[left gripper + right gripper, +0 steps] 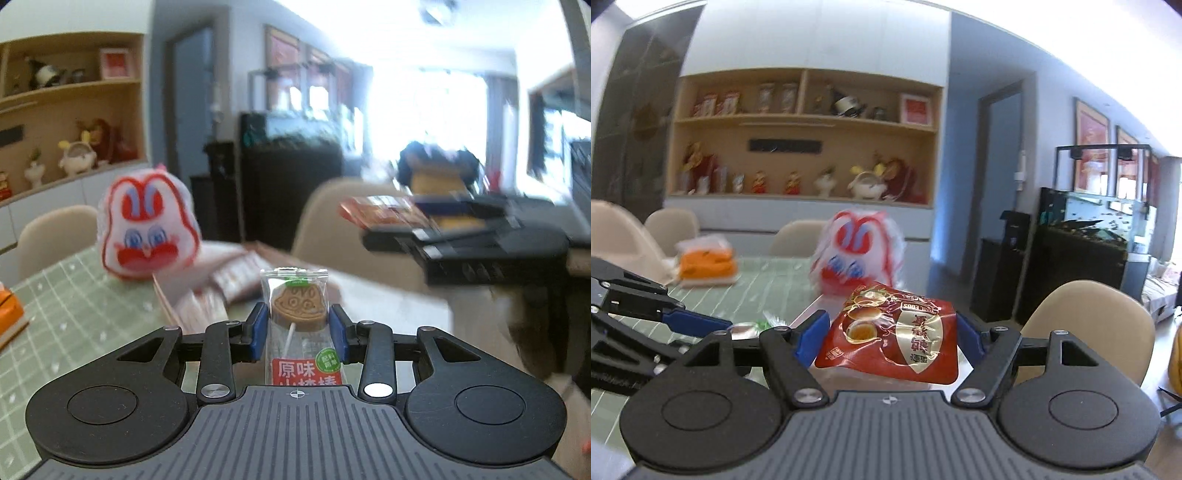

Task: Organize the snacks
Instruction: 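Carry the red candy pack and lollipop toward the pink box with both tools, then open both tools over the pink box to drop the candy pack and lollipop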

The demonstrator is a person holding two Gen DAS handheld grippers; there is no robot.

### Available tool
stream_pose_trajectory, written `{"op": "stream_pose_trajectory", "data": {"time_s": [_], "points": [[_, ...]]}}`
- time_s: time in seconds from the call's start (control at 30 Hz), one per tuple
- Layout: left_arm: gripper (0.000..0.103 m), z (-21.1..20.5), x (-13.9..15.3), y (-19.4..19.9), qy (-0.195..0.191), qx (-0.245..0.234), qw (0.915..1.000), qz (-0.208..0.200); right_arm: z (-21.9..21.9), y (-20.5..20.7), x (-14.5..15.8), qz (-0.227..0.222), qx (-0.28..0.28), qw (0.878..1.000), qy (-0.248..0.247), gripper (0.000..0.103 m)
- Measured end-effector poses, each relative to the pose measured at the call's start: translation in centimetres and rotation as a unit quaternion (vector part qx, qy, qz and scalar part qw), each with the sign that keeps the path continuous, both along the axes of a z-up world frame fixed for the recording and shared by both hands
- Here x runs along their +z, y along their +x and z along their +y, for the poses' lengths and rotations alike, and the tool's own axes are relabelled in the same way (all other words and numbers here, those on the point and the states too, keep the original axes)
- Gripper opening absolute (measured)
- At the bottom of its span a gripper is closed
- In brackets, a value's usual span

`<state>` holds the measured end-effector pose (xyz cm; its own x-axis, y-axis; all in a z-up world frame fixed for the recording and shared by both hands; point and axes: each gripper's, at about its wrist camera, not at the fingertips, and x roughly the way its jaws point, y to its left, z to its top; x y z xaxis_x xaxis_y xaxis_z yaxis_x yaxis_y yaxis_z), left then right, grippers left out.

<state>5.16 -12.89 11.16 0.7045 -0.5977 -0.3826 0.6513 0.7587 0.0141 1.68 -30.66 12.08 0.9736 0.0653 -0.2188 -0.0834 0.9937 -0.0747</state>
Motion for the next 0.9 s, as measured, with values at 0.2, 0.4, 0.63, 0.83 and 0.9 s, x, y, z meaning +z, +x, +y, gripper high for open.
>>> {"op": "stream_pose_trajectory", "data": {"time_s": [0.2,0.4,0.63,0.83,0.9], "points": [[0.041,-0.2,-0.8,12.8,-0.128,0.066,0.9867,0.076,-1.7,9.1,-0.9,0.029,-0.002,0.999,0.032,0.074],[0.045,0.0,-5.3,20.2,-0.157,0.079,0.9683,0.178,-2.7,17.5,-5.1,0.105,0.026,0.988,0.106,0.075],[0.045,0.9,-4.7,18.7,-0.148,0.107,0.9789,0.093,-2.2,20.8,-6.4,0.141,0.012,0.98,0.14,0.079],[0.045,3.2,-2.3,10.4,-0.105,0.126,0.9863,0.021,-0.5,14.1,-5.1,0.114,-0.02,0.986,0.116,0.082],[0.044,3.8,-2.5,6.6,-0.077,0.131,0.9883,0.011,0.7,10.6,-5.0,0.105,-0.031,0.989,0.096,0.084]]}}
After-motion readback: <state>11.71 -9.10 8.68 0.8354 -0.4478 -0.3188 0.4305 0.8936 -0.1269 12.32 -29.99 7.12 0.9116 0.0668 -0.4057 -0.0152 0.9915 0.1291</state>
